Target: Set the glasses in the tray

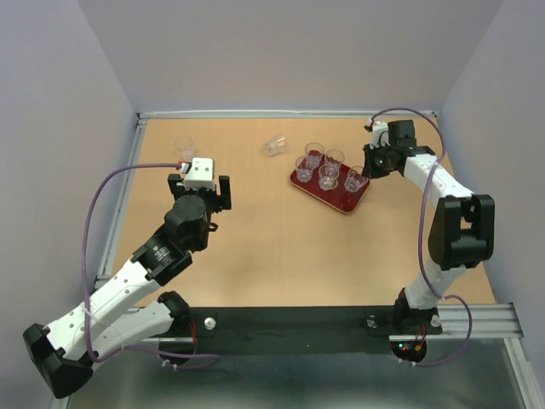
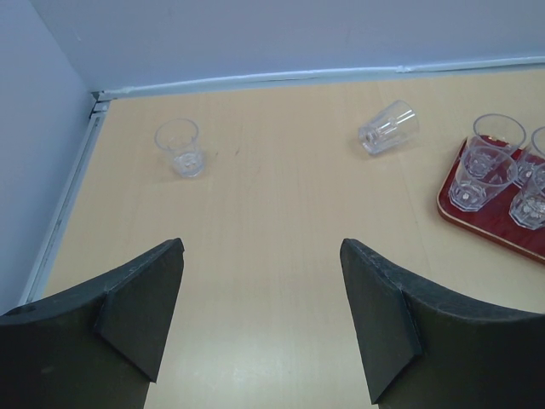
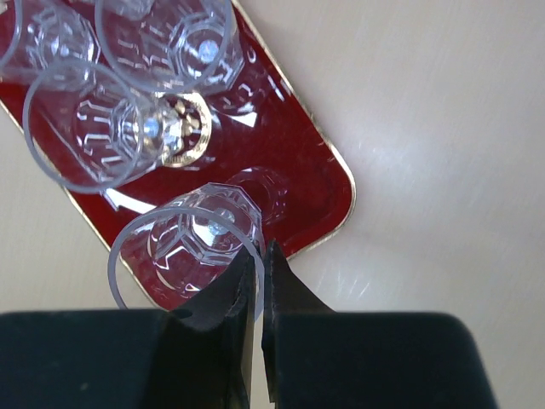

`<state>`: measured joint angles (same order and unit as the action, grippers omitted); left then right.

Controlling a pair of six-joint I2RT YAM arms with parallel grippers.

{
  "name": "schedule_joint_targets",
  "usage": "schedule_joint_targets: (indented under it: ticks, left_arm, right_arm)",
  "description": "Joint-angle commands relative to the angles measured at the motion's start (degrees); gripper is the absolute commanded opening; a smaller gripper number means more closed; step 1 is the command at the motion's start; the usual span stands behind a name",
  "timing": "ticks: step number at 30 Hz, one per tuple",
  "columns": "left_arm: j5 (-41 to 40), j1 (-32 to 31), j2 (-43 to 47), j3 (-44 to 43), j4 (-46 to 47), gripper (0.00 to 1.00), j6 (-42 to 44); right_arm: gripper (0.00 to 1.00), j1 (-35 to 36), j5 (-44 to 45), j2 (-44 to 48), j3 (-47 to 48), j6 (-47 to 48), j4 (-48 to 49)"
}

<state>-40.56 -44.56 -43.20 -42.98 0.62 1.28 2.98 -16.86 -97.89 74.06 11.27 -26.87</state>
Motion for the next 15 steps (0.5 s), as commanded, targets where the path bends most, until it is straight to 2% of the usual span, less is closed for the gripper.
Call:
schedule_joint_targets:
  ticks: [1, 15]
  left_arm:
    - [-0.40, 0.17, 0.58, 0.71, 2.37, 0.85, 0.57]
    - [-0.31, 0.26, 0.13, 0.79, 2.45, 0.85, 0.65]
  right_arm:
    - [0.01, -0.08, -0.01, -2.56, 4.86, -1.42, 4.81]
    - [0.09, -0.08, 1.30, -11.01, 11.72, -1.69, 5.25]
